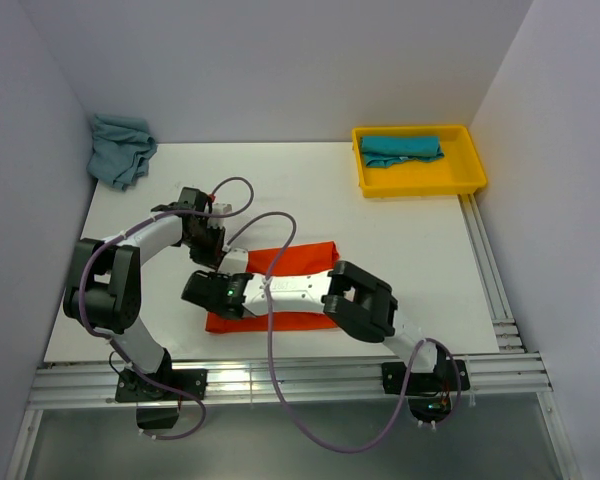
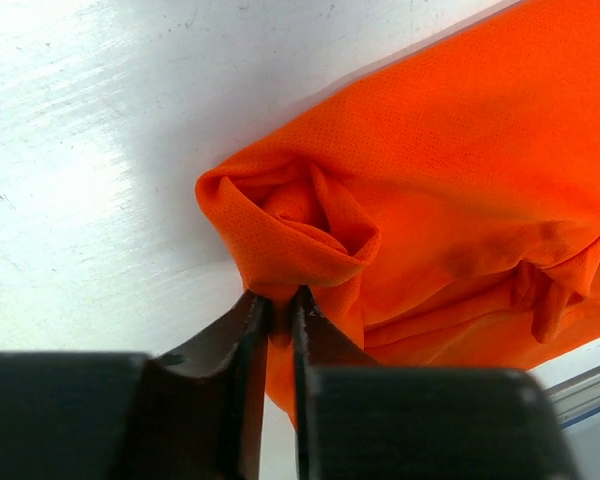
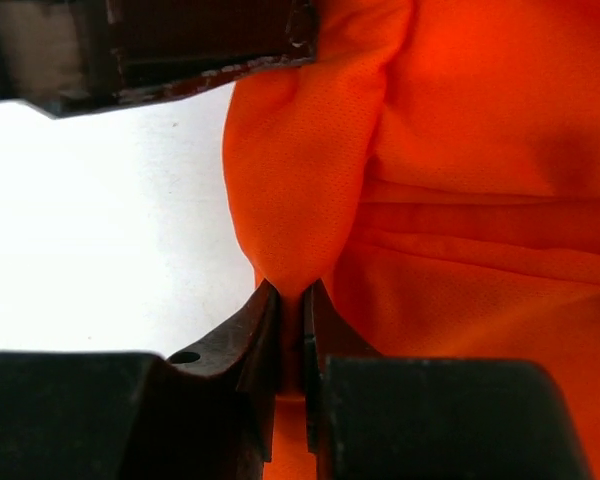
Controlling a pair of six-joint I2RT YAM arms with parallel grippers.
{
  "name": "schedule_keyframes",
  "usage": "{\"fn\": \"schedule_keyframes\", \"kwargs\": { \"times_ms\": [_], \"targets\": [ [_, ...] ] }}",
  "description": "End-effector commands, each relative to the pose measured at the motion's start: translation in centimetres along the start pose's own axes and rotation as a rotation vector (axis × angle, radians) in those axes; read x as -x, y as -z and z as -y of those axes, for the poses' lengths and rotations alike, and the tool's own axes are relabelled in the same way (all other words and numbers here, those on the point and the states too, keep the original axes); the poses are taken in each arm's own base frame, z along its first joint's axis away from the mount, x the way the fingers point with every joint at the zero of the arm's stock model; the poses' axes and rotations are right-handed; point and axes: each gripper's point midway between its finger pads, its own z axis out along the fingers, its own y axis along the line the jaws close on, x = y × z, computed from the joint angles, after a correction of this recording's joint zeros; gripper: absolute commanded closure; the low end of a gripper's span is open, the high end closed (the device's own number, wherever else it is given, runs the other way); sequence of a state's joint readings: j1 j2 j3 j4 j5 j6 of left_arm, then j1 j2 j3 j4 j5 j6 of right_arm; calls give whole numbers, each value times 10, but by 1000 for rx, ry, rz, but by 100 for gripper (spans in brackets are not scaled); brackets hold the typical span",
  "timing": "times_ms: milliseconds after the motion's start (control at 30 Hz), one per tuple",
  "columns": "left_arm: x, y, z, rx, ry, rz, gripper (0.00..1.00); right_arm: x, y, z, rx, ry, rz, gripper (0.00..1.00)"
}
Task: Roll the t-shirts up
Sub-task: Roll the tshirt
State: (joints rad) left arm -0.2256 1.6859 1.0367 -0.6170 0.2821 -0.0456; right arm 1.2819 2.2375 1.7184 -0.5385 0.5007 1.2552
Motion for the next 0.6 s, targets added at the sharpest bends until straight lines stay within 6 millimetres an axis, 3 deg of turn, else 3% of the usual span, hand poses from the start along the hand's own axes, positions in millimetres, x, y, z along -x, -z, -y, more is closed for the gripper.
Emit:
{"fn": "schedule_keyframes", "kwargs": {
  "times_ms": [0, 33, 67, 100, 133, 200, 233, 267, 300, 367, 433, 467, 500, 567],
  "targets": [
    [14, 12, 7, -3, -24, 47, 80, -20, -5, 20, 52, -61, -93, 92],
    [13, 13, 7, -1, -24, 48, 73, -17, -5, 7, 128, -112, -87, 94],
    [15, 16, 8, -3, -27, 60, 69, -24, -4, 21, 138, -128, -122, 94],
    [17, 18, 8, -2, -31, 69, 66, -22, -6, 22, 161, -169, -128, 95],
    [17, 19, 8, -1, -30, 71, 61, -18, -4, 10, 239, -217, -127, 96],
    [19, 22, 10, -7, -36, 85, 57, -21, -5, 23, 276, -278, -166, 96],
    [19, 22, 10, -6, -37, 87, 54, -14, -2, 13, 346, -321, -162, 96],
    [21, 24, 10, -3, -39, 96, 53, -24, -5, 26, 346, -345, -200, 96],
    [22, 26, 10, -3, -42, 100, 53, -12, -3, 15, 426, -399, -189, 96],
    [22, 27, 11, -9, -46, 106, 52, -20, -9, 28, 452, -460, -227, 97],
    [21, 27, 13, -21, -47, 103, 51, -13, -9, 22, 558, -522, -242, 96],
    [21, 27, 14, -23, -48, 101, 51, -15, -11, 28, 566, -550, -253, 97],
    [21, 27, 14, -26, -48, 101, 50, -10, -6, 19, 636, -566, -261, 96],
    [20, 25, 16, -38, -50, 93, 50, -10, -18, 24, 642, -598, -263, 97]
  ]
}}
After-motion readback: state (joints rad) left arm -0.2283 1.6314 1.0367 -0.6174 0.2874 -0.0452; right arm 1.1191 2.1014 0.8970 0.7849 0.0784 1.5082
